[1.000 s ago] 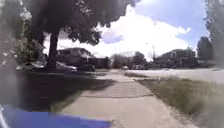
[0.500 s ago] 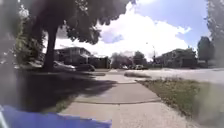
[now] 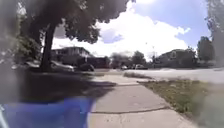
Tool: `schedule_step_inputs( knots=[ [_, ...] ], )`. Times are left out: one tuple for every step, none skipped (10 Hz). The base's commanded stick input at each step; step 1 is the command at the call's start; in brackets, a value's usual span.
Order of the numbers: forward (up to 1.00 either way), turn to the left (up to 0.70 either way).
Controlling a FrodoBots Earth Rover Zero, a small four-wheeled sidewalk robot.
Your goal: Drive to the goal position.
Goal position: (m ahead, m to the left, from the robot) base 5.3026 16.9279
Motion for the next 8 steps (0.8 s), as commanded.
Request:
schedule_step_inputs(
  knots=[
    [0.70,0.00],
    [0.70,0.00],
    [0.70,0.00],
    [0.70,0.00],
    [0.70,0.00],
    [0.70,0.00],
    [0.70,0.00],
    [0.70,0.00]
  ],
)
